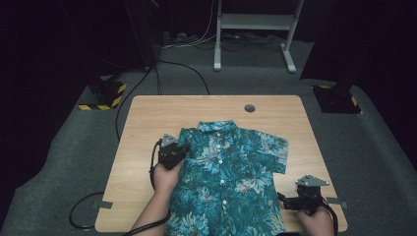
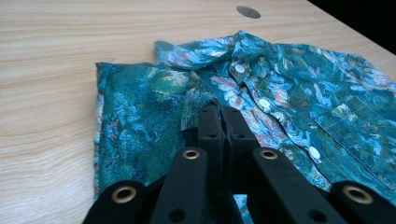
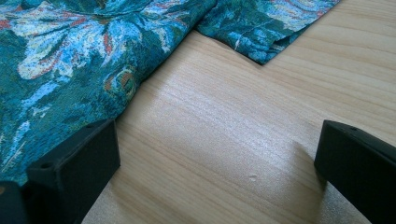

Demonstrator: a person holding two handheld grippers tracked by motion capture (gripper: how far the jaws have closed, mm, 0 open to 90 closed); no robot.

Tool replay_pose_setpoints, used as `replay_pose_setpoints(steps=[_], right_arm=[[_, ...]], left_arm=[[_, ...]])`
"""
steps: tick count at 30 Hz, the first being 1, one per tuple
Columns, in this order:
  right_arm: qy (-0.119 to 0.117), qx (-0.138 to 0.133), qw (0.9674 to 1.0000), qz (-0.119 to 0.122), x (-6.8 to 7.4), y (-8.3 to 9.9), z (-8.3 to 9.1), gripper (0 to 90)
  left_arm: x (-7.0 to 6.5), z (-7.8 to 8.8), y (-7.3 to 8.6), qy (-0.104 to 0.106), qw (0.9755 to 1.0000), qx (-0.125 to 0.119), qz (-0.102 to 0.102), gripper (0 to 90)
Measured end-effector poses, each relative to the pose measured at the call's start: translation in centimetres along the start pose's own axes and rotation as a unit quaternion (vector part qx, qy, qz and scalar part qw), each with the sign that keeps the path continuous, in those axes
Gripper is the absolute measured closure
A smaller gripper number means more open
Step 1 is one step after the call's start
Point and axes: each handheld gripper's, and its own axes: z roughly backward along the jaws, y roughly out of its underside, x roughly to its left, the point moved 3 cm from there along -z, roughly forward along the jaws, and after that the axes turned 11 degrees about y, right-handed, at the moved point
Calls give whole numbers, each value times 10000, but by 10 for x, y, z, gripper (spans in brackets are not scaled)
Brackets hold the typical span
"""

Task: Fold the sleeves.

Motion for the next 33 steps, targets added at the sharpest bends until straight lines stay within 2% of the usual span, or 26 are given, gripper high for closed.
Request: replay_pose_setpoints(steps=[9,17,19,20,23,27,33], right_arm=[[0,-5,10000,4,0,0,0,0],[-1,-2,10000,4,0,0,0,0],[0,0,10000,-1,0,0,0,0],[-1,-5,10000,3,0,0,0,0],[-1,0,10000,0,0,0,0,0],[-1,-4,10000,4,0,0,0,0],[-1,-3,10000,6,0,0,0,0]], left_arm=[[-5,-18,3,-145,9997,168,36,871],[-6,-26,6,-200,9993,307,113,867],[-7,-28,7,-188,9992,350,65,856],[-7,-28,7,-207,9990,385,17,845],[-7,-28,7,-177,9992,354,86,807],[-8,-30,8,-172,9989,445,3,742],[-9,-31,7,-156,9989,432,21,641]])
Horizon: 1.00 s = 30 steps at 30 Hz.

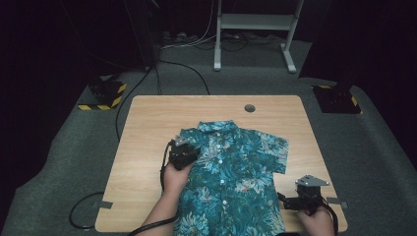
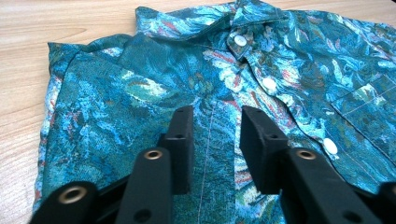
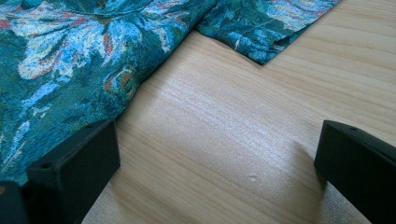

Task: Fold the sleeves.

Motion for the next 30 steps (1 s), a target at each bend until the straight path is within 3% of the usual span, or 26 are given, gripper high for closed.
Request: replay_pose_setpoints(steps=[15,23,30], right_arm=[[0,-4,10000,2,0,0,0,0],[0,-2,10000,0,0,0,0,0],[0,3,10000,-5,0,0,0,0]], left_arm=[[-1,3,-8,-78,9999,-145,-15,415],[-8,5,-14,-24,9996,-159,-238,289],[-11,9,-17,38,9992,-131,-370,233]])
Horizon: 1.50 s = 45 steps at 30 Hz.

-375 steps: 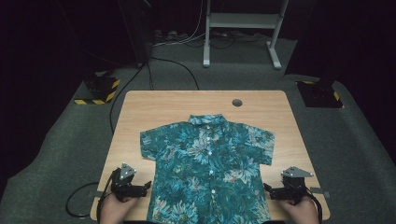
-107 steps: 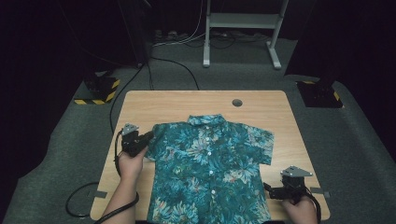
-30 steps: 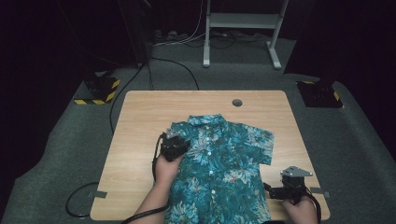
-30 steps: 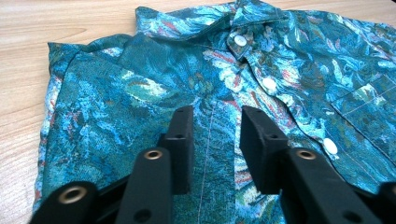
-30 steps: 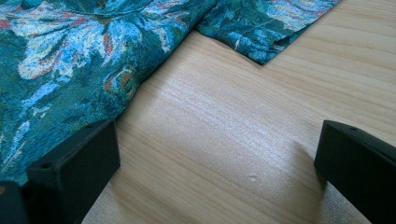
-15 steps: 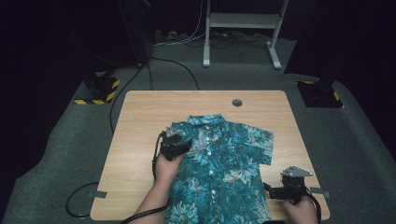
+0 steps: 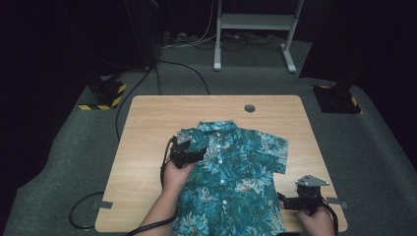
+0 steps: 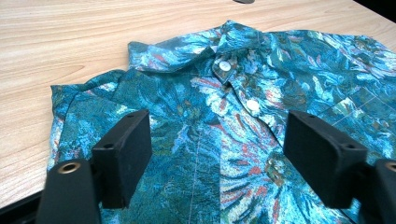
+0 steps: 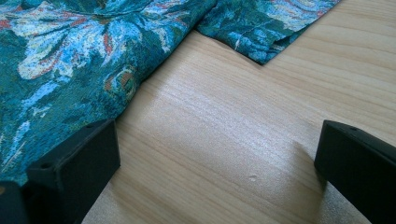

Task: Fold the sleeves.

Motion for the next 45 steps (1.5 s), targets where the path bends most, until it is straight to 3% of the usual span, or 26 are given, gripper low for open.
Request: replay_pose_setpoints(steps=[6,8,9,12,16,27,32,40,45], right_arm=[[-1,0,10000,0,0,0,0,0],[0,-6,10000,4,0,0,0,0],[-1,-5,10000,5,0,0,0,0],[-1,0,10000,-1,0,0,0,0],[0,0,10000,-1,0,0,0,0],[-1,0,10000,-1,0,0,0,0],[-1,-3,10000,6,0,0,0,0],[-1,-1,10000,0,0,0,0,0],[-1,-1,10000,1,0,0,0,0]], left_arm=[[0,1,0,76,10000,7,-15,196],[1,2,-1,68,10000,10,14,113],[2,3,-1,139,9998,-48,136,88],[1,4,-2,222,9997,-32,107,61],[1,7,-2,264,9995,-14,181,49],[-1,13,-5,311,9995,47,-18,4],[-5,21,-8,392,9992,-44,-98,4],[-6,24,-1,472,9988,80,-142,4],[-4,28,2,479,9988,16,-129,5]])
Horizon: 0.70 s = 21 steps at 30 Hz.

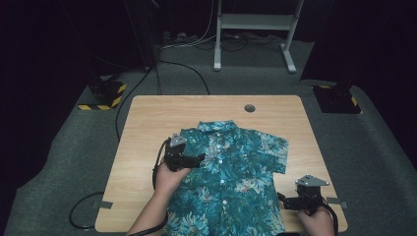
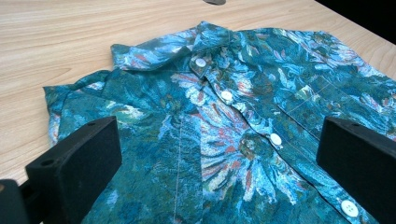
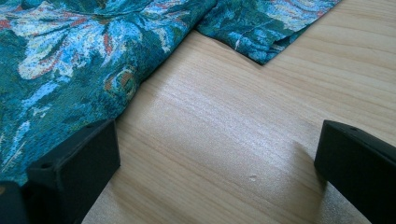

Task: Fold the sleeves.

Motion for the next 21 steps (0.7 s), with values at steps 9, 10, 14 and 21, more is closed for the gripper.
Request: replay_pose_setpoints(steps=[9,10,14,21], right_arm=[[0,1,10000,-1,0,0,0,0],[1,-4,10000,3,0,0,0,0],[0,-3,10000,1,0,0,0,0],[0,0,10000,0,0,0,0,0]], left_arm=[[4,10,14,-86,10000,21,15,5],[4,11,15,-105,9999,50,8,6],[5,17,20,-77,10000,2,25,7],[8,25,25,-111,9999,-9,46,7]])
